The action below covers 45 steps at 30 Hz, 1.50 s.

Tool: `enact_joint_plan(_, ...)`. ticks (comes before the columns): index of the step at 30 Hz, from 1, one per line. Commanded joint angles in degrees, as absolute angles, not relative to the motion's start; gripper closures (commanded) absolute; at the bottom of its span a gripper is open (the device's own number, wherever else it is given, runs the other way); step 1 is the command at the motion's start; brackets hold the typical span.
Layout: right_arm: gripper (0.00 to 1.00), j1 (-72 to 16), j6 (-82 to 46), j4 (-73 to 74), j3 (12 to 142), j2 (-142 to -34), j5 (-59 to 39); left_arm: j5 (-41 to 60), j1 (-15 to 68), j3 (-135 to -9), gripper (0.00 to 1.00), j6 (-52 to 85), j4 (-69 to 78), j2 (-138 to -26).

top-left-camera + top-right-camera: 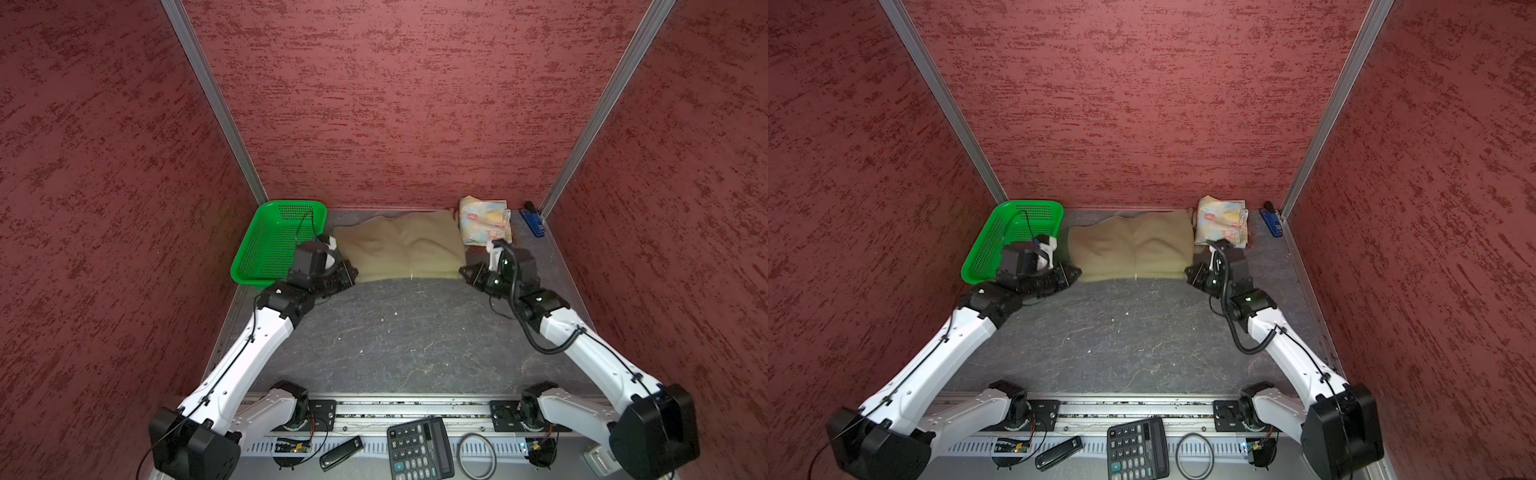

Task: Fold and stack the skirts

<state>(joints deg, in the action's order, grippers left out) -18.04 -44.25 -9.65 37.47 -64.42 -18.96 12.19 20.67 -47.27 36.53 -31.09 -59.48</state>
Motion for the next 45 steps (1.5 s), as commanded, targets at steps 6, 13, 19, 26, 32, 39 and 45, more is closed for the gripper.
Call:
enact_joint_plan(6,1.0,-17.71,-44.44,-2.18,24.52,-70.14,-16.58,2.07,27.57,-23.63,1.0,46.86,-21.49,-57.27)
enact_joint_plan(13,1.0,-17.73,-39.21,-7.93,30.74,-71.95,-12.97,-0.98,27.58,-27.58,0.48,46.19,-27.78,-57.33)
enact_joint_plan(19,1.0,-17.7,-35.05,-12.51,35.54,-72.5,-9.89,-2.31,26.22,-32.55,0.35,46.98,-32.79,-62.25)
enact_joint_plan(26,1.0,-17.87,-30.05,-14.65,38.63,-73.16,-11.07,2.76,23.84,-35.59,0.4,46.95,-27.03,-71.67)
enact_joint_plan(32,1.0,-19.76,-25.52,-17.08,40.92,-72.96,-12.92,4.92,23.46,-39.69,0.5,46.24,-20.82,-83.7)
enact_joint_plan(39,1.0,-21.69,-25.69,-26.28,41.53,-72.04,-12.77,4.14,21.87,-44.6,0.54,44.35,-19.67,-90.42)
enact_joint_plan(45,0.41,-21.93,-28.17,-33.39,41.05,-69.54,-7.52,3.58,18.24,-45.22,0.54,41.85,-21.92,-88.69)
